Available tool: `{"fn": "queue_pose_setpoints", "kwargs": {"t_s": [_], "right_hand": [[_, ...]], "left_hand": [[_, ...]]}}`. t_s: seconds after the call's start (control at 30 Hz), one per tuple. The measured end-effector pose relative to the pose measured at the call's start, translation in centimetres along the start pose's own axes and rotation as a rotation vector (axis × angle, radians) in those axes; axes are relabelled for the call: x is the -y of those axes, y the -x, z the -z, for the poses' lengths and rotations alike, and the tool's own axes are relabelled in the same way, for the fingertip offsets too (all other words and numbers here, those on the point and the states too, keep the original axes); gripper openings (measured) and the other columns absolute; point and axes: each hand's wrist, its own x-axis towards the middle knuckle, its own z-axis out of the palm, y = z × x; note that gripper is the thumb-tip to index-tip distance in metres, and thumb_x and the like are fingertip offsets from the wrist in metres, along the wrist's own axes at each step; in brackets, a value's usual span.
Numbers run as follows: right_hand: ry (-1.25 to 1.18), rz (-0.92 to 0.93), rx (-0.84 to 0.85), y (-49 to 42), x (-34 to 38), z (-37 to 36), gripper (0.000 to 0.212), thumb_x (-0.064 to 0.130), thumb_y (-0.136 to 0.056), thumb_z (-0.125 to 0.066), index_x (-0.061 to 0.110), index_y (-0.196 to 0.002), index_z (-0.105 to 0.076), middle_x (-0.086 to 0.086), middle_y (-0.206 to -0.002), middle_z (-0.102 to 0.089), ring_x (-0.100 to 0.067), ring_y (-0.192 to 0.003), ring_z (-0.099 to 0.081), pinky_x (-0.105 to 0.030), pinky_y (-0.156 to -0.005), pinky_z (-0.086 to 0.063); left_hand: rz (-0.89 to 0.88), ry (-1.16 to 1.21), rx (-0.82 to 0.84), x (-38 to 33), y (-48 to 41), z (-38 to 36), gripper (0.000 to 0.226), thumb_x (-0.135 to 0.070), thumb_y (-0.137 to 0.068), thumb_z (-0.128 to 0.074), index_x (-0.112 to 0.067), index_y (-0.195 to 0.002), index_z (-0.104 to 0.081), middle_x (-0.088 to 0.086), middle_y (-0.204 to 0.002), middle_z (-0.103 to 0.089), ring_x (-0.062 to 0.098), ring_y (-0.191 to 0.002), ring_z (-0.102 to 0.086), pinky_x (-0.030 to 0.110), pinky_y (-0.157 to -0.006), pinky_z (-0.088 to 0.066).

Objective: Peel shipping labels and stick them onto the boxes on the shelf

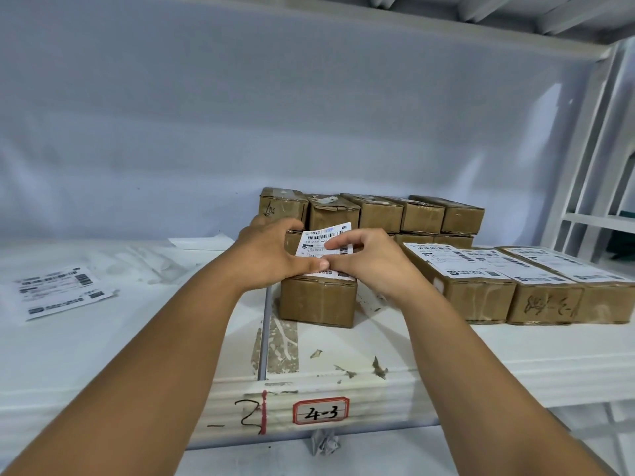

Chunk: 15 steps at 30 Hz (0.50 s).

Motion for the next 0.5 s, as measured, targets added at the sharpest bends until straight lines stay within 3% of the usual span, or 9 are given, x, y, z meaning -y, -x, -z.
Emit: {"fn": "queue_pose_setpoints", "kwargs": {"t_s": [0.13, 0.33, 0.43, 0.5], "right_hand": [[-0.023, -0.006, 0.007, 0.1, 0.2, 0.1, 0.025, 0.025, -0.077, -0.075, 0.023, -0.102, -0.07, 0.009, -0.087, -0.059, -0.011, -0.078, -0.062, -0.021, -0.067, -0.045], [-0.088, -0.032, -0.05, 0.0, 0.2, -0.1, 0.013, 0.022, -0.084, -0.068, 0.02, -0.096, -0.072, 0.007, -0.096, -0.066, -0.009, -0.087, -0.063, -0.019, -0.069, -0.049], [-0.099, -0.06, -0.119, -0.5, -0.2, -0.4, 0.01, 0.018, -0.087, -0.065, 0.022, -0.09, -0.073, 0.005, -0.101, -0.069, -0.014, -0.094, -0.064, -0.034, -0.085, -0.054], [-0.077, -0.077, -0.144, -0.6, -0.2, -0.5, 0.011, 0.017, -0.086, -0.065, 0.022, -0.089, -0.074, 0.006, -0.097, -0.069, -0.014, -0.092, -0.064, -0.037, -0.087, -0.054]], "left_hand": [[-0.036, 0.242, 0.101, 0.2, -0.3, -0.6, 0.066, -0.047, -0.076, -0.072, -0.032, -0.134, -0.044, -0.006, -0.137, -0.044, 0.013, -0.121, -0.046, 0.032, -0.102, -0.041], [0.021, 0.568, 0.197, 0.9, -0.8, -1.8, 0.081, -0.03, -0.076, -0.074, -0.028, -0.143, -0.028, -0.007, -0.135, -0.049, 0.01, -0.123, -0.048, 0.032, -0.11, -0.034], [0.027, 0.568, 0.244, 0.9, -0.9, -2.2, 0.082, -0.028, -0.081, -0.07, -0.03, -0.146, -0.021, -0.007, -0.135, -0.052, 0.01, -0.12, -0.05, 0.032, -0.109, -0.034], [0.03, 0.544, 0.249, 0.8, -0.9, -2.4, 0.09, -0.031, -0.084, -0.067, -0.03, -0.15, -0.005, -0.008, -0.143, -0.045, 0.011, -0.126, -0.045, 0.029, -0.109, -0.032]]}}
